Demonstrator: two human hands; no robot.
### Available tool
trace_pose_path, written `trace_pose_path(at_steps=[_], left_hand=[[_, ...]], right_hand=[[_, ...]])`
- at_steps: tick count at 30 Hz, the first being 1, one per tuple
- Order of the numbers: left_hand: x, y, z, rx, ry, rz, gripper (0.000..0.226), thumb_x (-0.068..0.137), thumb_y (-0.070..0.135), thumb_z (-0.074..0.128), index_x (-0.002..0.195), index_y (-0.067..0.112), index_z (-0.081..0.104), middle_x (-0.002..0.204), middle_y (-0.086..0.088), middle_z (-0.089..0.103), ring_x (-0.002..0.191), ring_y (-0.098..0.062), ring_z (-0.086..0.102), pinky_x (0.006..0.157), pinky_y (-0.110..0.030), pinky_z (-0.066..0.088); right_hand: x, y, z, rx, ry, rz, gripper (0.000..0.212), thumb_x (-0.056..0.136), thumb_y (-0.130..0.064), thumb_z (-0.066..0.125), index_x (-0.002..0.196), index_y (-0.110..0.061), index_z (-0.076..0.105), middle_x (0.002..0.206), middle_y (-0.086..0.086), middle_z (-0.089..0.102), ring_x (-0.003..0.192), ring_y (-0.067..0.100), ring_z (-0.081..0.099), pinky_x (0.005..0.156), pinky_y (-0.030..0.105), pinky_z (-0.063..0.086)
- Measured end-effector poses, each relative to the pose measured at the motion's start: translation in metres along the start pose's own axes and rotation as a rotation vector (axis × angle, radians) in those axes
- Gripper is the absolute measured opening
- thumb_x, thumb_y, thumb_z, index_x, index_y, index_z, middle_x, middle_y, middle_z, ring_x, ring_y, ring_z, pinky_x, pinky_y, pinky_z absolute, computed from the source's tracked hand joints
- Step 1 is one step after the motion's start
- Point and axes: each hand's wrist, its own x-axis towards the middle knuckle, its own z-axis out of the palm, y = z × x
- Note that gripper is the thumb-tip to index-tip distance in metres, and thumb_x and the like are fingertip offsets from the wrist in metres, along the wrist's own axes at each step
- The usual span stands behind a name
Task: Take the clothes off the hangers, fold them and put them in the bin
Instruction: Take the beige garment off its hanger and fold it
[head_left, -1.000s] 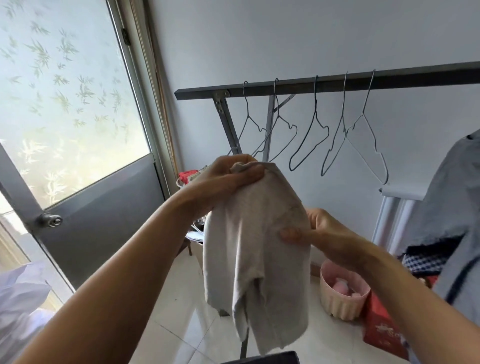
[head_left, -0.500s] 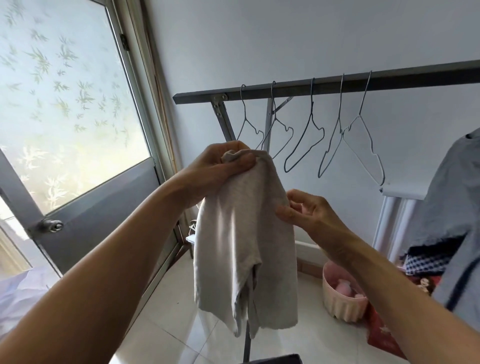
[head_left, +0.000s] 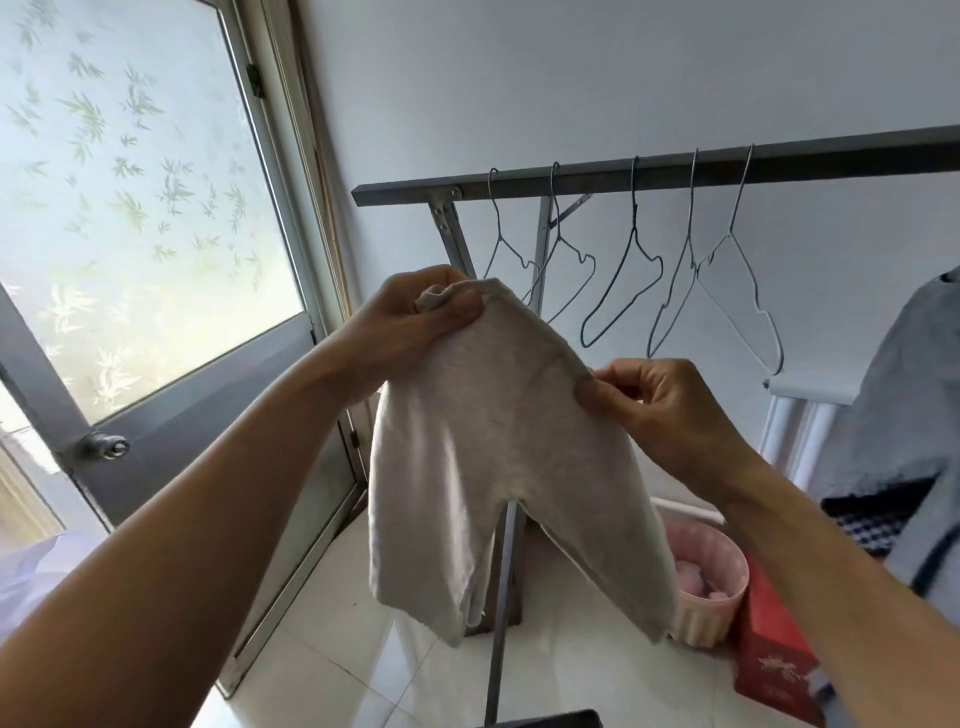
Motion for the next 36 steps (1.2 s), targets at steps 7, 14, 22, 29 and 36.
trace_pose_path(at_steps=[7, 14, 22, 29, 36], left_hand=[[0.004, 0.01, 0.009, 0.035, 0.115, 0.074, 0.019, 0.096, 0.018, 0.059, 0.078, 0.019, 0.061, 0.07, 0.006, 0.054, 0.065, 0.0, 0.05, 0.061, -0.012, 0.041], [0.002, 0.011, 0.017, -0.003, 0.128, 0.035, 0.012, 0.093, 0.021, 0.063, 0.081, 0.019, 0.064, 0.076, 0.002, 0.06, 0.072, -0.008, 0.056, 0.064, -0.017, 0.047], [-0.016, 0.004, 0.016, -0.252, -0.053, -0.188, 0.051, 0.07, 0.026, 0.083, 0.114, 0.007, 0.068, 0.106, -0.014, 0.072, 0.098, -0.025, 0.07, 0.082, -0.034, 0.057], [-0.026, -0.002, 0.027, -0.476, -0.059, -0.193, 0.045, 0.078, 0.017, 0.069, 0.121, 0.004, 0.066, 0.108, -0.014, 0.07, 0.097, -0.021, 0.067, 0.082, -0.029, 0.057], [-0.023, 0.008, 0.039, -0.562, -0.076, -0.189, 0.04, 0.084, 0.023, 0.066, 0.121, 0.008, 0.066, 0.105, -0.008, 0.072, 0.098, -0.018, 0.068, 0.084, -0.026, 0.056]], right_hand=[[-0.001, -0.002, 0.007, 0.204, 0.08, 0.114, 0.026, 0.083, -0.023, 0.074, 0.1, -0.018, 0.054, 0.077, 0.011, 0.06, 0.071, 0.017, 0.059, 0.058, 0.02, 0.05], [0.006, -0.001, 0.017, 0.291, -0.085, 0.197, 0.019, 0.063, -0.012, 0.053, 0.068, -0.013, 0.071, 0.075, 0.009, 0.062, 0.077, 0.02, 0.056, 0.072, 0.031, 0.045], [0.007, -0.005, 0.014, 0.49, -0.055, 0.249, 0.011, 0.059, -0.009, 0.044, 0.068, -0.005, 0.048, 0.066, 0.009, 0.04, 0.06, 0.019, 0.037, 0.054, 0.03, 0.03], [0.005, -0.012, 0.005, 0.438, -0.146, 0.2, 0.022, 0.081, -0.029, 0.061, 0.077, -0.008, 0.069, 0.07, 0.005, 0.065, 0.062, 0.013, 0.061, 0.055, 0.019, 0.05], [0.013, -0.01, 0.012, 0.286, -0.173, 0.228, 0.039, 0.087, -0.033, 0.062, 0.099, 0.003, 0.066, 0.088, 0.013, 0.063, 0.081, 0.023, 0.057, 0.075, 0.031, 0.046]])
